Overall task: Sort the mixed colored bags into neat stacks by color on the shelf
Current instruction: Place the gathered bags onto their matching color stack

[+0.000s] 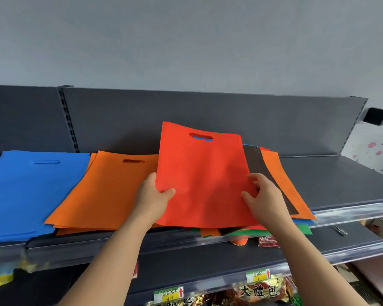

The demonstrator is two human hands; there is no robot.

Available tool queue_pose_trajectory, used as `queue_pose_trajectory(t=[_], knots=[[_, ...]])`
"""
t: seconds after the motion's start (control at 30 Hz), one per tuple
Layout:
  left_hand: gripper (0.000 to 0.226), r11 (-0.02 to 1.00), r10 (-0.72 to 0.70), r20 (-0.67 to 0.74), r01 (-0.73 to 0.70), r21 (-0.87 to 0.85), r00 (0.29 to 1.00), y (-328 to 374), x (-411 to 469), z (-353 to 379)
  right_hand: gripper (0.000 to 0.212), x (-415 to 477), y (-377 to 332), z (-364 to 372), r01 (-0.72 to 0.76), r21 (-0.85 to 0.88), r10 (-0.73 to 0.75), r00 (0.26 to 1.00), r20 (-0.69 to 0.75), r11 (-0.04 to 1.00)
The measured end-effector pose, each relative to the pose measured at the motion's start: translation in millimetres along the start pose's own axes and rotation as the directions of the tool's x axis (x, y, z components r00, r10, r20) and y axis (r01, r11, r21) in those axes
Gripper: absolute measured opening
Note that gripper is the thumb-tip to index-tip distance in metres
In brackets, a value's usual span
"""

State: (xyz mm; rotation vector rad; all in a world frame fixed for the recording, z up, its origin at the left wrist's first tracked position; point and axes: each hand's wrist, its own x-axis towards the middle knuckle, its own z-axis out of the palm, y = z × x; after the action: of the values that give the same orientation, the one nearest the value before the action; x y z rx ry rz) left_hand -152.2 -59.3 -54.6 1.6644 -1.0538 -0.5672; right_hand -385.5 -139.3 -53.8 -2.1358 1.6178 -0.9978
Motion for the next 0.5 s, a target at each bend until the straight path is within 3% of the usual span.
queue_pose_trajectory(t=[0.5], knots=[[0.016, 0.993, -0.027, -0.333, 0.064, 0.1, 0.943, -49.1, -31.3, -167.2, 0.035, -25.4, -147.1, 94.1, 0.29, 0.083, -0.298, 0.948, 0.113, 0.954]])
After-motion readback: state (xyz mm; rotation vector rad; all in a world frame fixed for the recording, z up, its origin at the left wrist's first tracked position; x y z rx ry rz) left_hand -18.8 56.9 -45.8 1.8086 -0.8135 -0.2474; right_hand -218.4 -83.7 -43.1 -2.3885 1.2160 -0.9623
